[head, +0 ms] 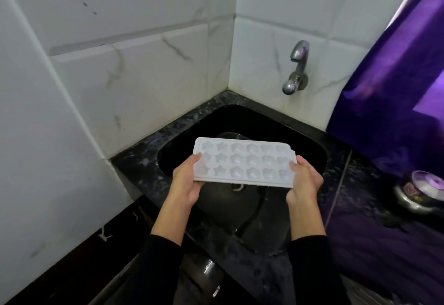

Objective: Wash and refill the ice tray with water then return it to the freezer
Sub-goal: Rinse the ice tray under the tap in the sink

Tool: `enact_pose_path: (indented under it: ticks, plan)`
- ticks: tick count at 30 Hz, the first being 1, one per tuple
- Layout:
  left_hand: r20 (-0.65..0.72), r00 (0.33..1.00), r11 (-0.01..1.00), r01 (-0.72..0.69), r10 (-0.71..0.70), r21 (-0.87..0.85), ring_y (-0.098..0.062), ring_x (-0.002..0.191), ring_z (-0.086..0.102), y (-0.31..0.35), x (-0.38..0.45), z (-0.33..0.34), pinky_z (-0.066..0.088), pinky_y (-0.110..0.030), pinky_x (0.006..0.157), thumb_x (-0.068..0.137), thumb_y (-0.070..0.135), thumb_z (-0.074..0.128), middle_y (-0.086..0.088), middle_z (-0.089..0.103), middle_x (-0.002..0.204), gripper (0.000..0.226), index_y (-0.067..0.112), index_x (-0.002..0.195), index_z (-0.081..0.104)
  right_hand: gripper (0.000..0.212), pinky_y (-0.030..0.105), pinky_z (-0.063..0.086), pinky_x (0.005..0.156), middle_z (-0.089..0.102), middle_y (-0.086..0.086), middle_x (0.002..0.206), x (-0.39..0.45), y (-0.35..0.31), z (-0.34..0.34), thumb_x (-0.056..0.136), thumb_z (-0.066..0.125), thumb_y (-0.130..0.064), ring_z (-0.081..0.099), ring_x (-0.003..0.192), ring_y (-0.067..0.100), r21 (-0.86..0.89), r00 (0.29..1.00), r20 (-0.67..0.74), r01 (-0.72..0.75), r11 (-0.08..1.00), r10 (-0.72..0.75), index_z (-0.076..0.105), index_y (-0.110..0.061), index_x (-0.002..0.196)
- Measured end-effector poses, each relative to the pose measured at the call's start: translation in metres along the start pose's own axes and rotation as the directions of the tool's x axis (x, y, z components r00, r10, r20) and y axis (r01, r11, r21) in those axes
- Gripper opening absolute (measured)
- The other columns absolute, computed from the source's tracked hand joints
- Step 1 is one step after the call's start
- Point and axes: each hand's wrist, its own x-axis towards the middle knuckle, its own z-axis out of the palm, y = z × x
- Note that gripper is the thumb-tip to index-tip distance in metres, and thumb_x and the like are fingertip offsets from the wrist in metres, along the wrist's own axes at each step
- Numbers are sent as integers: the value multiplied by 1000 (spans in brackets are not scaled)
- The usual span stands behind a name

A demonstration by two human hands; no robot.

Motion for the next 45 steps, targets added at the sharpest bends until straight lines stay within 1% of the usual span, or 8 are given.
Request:
enact_pose_path:
  ticks: [18,24,28,33,36,38,41,45]
  plan:
    - [137,974,980,163,-178,113,-31,103,66,-27,88,104,55,-44,72,98,29,50,-15,67,116,33,10,125,55,33,30,51,87,65,6,115,103,-35,-10,88,58,-1,62,100,18,-150,981,-183,44,988,-71,63,-9,120]
    - [170,967,977,169,-189,127,-31,99,66,-32,125,126,55,-46,74,99,25,49,-15,69,109,24,11,116,59,41,37,40,99,55,9,132,123,-57,18,90,60,-17,49,122,26,-703,853,-65,329,631,-518,55,-12,130]
    - [175,963,973,179,-203,142,-32,99,66,-34,145,149,55,-46,71,100,25,48,-15,68,109,27,10,120,57,41,27,42,92,58,7,129,140,-75,67,92,60,-22,55,109,17,-548,899,113,411,729,-423,54,-10,131]
    - [206,961,976,157,-187,150,-31,99,66,-33,166,174,56,-44,72,100,27,47,-14,68,111,27,11,119,58,58,29,39,98,46,1,142,180,-82,126,92,60,-35,46,127,20,-400,968,191,226,888,-160,40,-15,142]
    - [199,963,977,152,-180,150,-32,99,66,-31,179,183,56,-43,71,100,27,48,-15,68,112,26,11,117,60,58,27,40,88,52,-1,117,212,-83,151,89,63,-39,53,103,17,-308,976,218,81,948,-13,39,-18,137]
    - [195,964,977,153,-181,150,-32,99,66,-29,186,188,56,-43,70,100,26,48,-15,68,112,28,10,120,59,50,29,45,90,50,1,101,226,-85,162,88,66,-36,50,85,15,-158,964,252,-48,986,87,43,-15,127]
    - [197,963,977,156,-183,146,-31,99,66,-28,193,193,56,-44,72,100,25,48,-15,68,112,29,9,122,58,48,40,44,105,52,11,111,240,-87,169,89,67,-24,55,100,23,74,936,317,-183,980,151,45,-8,128]
    - [197,962,975,162,-191,155,-31,101,66,-29,195,194,56,-46,77,100,25,48,-14,68,113,28,10,122,58,29,41,56,90,54,16,113,242,-89,171,85,72,-9,61,97,28,152,951,280,-182,971,134,50,-2,104]
